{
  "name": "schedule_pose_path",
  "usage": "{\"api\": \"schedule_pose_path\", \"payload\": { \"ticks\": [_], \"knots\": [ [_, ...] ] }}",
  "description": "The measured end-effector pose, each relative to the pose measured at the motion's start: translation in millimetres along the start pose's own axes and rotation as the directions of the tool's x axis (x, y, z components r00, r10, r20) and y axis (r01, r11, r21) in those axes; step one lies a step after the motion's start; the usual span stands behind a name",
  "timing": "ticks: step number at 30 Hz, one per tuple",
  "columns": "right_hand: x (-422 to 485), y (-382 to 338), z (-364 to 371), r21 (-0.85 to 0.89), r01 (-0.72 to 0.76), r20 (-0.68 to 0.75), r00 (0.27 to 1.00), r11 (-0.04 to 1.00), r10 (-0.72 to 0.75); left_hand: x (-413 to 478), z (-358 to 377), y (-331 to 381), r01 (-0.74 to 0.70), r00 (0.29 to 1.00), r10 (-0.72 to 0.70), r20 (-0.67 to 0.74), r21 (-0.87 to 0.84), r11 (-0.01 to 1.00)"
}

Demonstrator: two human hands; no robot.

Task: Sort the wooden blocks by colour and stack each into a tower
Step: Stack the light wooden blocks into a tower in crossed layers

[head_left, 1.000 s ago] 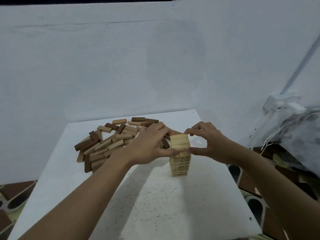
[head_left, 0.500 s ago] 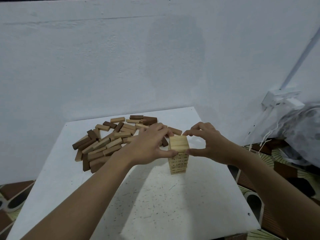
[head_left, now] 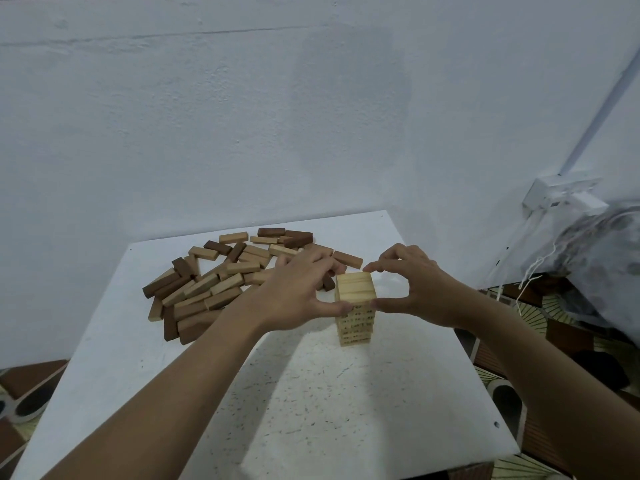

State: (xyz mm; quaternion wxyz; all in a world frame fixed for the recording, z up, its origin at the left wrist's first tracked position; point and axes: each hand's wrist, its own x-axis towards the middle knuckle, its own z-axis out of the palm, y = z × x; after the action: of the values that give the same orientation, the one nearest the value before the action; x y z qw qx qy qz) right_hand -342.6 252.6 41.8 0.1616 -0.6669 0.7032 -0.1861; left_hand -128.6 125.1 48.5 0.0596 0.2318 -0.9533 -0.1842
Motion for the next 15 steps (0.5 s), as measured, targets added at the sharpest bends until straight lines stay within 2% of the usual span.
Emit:
{"api": "schedule_pose_path", "payload": {
  "ticks": [11,15],
  "knots": [
    [-3,-1,-1,0.09,-0.022,0.02,1.0,0.996,0.021,-7,5,-5,0.013,1.0,-0.016,-0.022,-0.099,0.995],
    [-3,1,1,0.115,-0.036,0.022,0.999,0.993,0.033,-11,10,-8,0.029,0.999,-0.036,-0.036,-0.184,0.982]
  ]
}}
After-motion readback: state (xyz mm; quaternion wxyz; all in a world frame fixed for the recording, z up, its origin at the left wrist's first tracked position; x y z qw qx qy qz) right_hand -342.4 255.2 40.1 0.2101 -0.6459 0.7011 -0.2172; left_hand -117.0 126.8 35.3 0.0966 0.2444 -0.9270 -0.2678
